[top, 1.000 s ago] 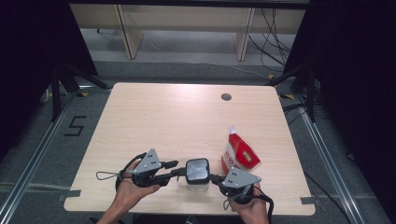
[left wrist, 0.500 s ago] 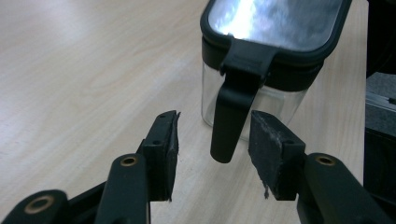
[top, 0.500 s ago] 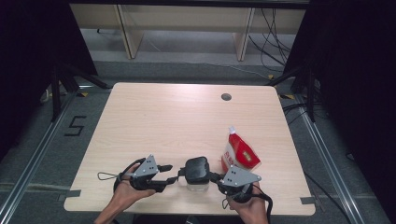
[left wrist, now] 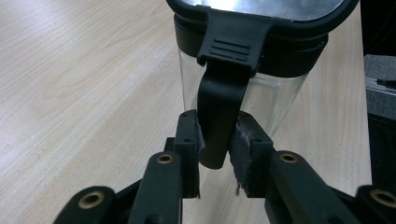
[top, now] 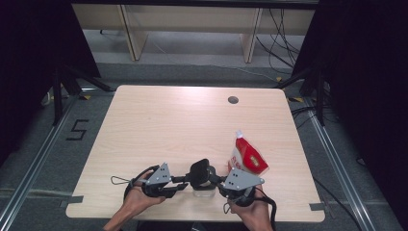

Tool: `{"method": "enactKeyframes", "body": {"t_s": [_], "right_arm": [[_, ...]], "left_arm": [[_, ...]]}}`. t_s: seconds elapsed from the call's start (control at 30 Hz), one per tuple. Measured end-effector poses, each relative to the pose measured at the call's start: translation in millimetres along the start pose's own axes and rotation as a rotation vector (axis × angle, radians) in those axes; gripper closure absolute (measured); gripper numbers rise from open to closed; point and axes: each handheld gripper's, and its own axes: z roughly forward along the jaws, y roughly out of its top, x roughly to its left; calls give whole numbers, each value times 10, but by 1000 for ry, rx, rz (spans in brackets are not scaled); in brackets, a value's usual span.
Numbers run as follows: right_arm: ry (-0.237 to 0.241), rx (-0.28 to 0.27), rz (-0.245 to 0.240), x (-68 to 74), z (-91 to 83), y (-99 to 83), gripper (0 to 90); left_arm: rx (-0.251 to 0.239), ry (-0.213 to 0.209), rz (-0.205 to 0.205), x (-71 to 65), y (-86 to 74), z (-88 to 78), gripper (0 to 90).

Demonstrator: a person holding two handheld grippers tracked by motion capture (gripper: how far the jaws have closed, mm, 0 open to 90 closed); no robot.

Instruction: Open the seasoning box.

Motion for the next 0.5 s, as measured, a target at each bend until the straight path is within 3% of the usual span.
{"method": "enactKeyframes", "body": {"t_s": [0.3,0.37,0.5], "right_arm": [[14,-9,-18,31,40,126,899],[18,-11,-33,37,56,157,900],[24,-17,-46,61,86,213,899]], "left_arm": [[15,19,2,-45,12,-2,735],[15,19,27,-34,17,-2,735],[22,35,10,-55,21,-3,736]]}}
